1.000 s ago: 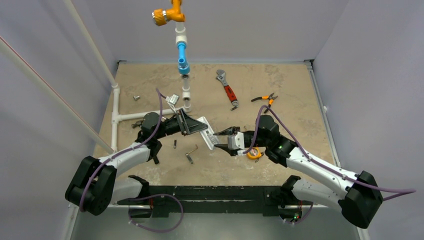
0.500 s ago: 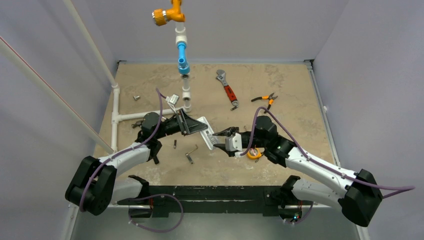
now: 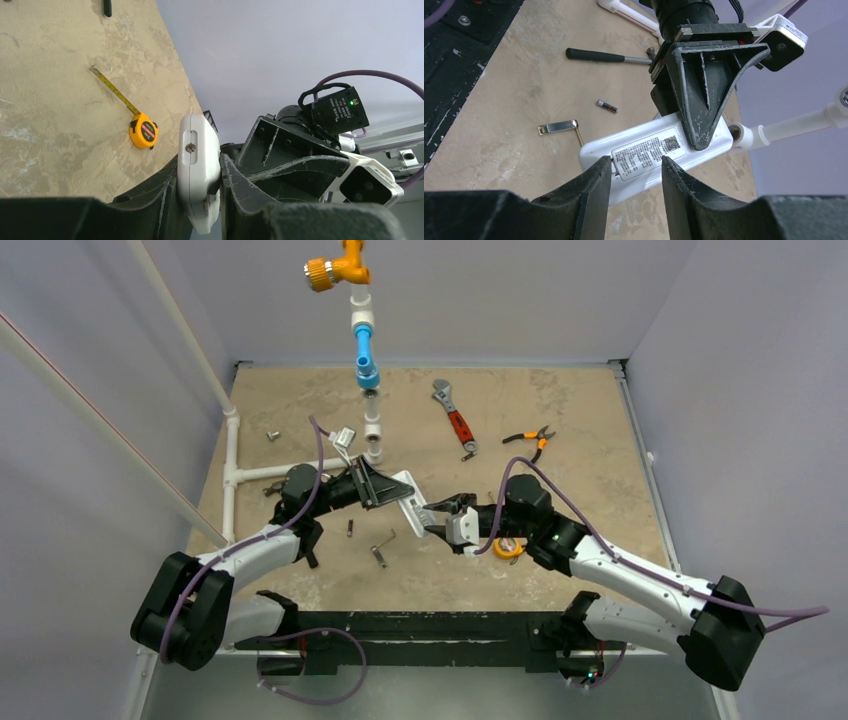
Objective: Load the batteries into the remote control
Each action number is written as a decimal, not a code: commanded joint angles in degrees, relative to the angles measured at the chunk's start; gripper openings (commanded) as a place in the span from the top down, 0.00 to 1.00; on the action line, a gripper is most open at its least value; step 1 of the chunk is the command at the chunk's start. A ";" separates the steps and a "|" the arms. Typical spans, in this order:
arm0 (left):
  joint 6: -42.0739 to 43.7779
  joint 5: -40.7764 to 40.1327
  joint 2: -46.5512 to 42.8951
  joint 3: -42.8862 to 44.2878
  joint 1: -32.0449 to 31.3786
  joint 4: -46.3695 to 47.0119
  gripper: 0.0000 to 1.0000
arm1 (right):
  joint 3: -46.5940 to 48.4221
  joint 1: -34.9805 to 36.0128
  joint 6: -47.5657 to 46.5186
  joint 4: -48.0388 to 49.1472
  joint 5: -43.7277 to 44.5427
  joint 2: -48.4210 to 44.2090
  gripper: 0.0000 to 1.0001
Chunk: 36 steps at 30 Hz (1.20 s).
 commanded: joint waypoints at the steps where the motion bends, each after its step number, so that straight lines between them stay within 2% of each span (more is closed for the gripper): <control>1: 0.01 1.08 -0.42 0.68 -0.02 3.14 1.00 | 0.20 0.18 -0.70 5.09 3.35 -1.60 0.62; 11: 0.26 1.15 -0.39 0.56 -0.02 2.85 1.00 | -0.59 0.28 0.50 7.41 3.11 -2.32 0.62; 19: 0.24 1.17 -0.42 0.52 -0.02 2.81 1.00 | 1.67 0.24 -1.56 -1.90 -1.93 -2.79 0.56; 23: 0.24 1.18 -0.45 0.55 0.02 2.85 1.00 | 1.87 0.24 -1.38 -2.66 -3.86 -1.94 0.56; 36: 0.34 0.96 -0.99 0.24 -0.02 2.59 1.00 | 1.97 0.26 -1.24 -0.82 0.21 -0.03 0.59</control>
